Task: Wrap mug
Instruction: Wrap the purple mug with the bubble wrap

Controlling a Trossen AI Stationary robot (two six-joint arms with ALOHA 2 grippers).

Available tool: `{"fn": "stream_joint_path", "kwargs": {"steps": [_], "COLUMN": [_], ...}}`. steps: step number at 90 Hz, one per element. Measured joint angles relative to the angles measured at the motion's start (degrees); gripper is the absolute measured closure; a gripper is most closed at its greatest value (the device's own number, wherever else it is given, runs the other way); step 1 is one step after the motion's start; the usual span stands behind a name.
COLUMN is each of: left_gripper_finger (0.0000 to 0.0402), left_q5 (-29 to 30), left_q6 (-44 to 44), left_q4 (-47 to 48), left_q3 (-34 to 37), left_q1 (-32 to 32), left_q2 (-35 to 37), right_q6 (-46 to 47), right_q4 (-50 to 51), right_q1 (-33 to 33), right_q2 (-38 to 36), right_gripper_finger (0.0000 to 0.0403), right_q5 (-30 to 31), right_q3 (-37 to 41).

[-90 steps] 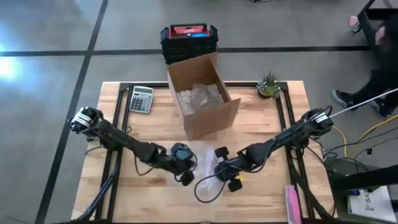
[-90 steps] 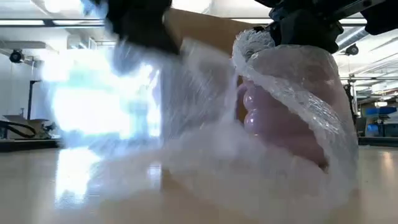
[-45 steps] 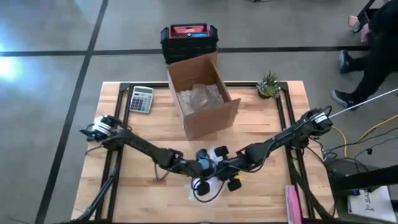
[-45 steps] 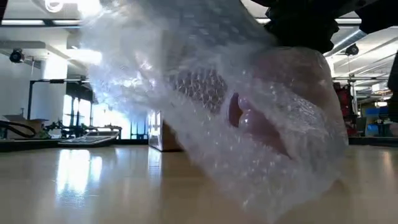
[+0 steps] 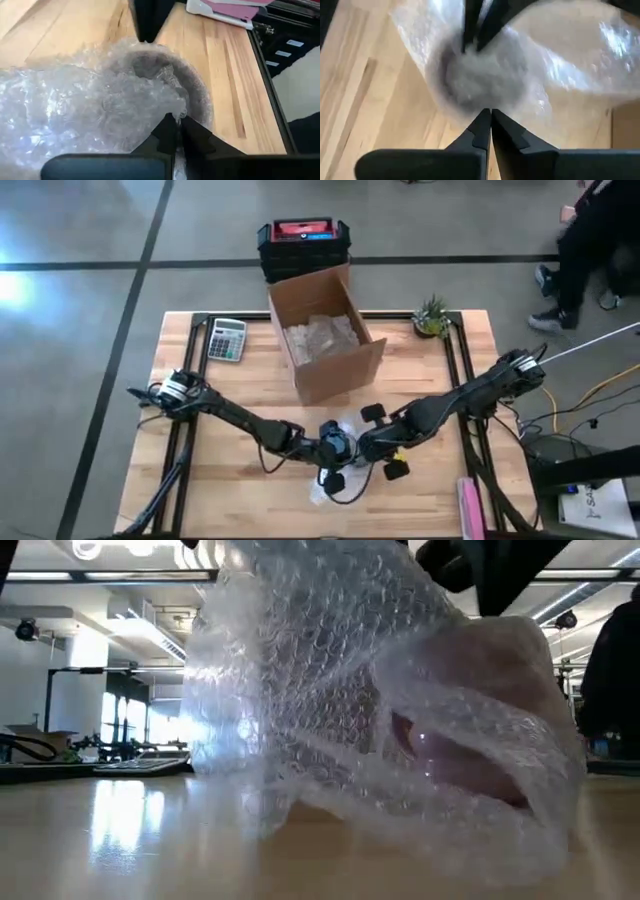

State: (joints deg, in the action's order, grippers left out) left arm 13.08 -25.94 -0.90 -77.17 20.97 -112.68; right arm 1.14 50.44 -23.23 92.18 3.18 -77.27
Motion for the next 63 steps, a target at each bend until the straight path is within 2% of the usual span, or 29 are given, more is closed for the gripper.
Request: {"fn": "stream_joint_path", "kwargs": {"steps": [15, 29, 44, 63], "left_gripper_finger": [0.0402, 0.0401, 0.0401, 0.0401], "left_q5": [0.11, 0.42, -2.26, -0.32], "left_q6": [-0.18, -0.75, -1.69, -2.24], "left_q4": [-0.34, 0.17, 2.53, 6.77], "left_q3": [0.04, 0.15, 0.26, 0.24], "left_q1": [-0.11, -0.06, -0.04, -0.27], "left_q2": [0.0, 0.11, 1.74, 6.04], "right_q6": [-3.54, -3.15, 0.45, 1.24], "right_q4": [-11.42, -11.86, -13.97, -16.27], "right_q1": [0.1, 0.48, 0.72, 1.56], "right_q2": [-0.88, 3.17, 3.98, 3.85], "right_gripper_finger": [0.0403, 0.0403, 0.0403, 0.0403], "right_q5": [0.63, 0.2, 0.46, 1.34], "right_q3": [2.06, 4.81, 7.48, 10.07]}}
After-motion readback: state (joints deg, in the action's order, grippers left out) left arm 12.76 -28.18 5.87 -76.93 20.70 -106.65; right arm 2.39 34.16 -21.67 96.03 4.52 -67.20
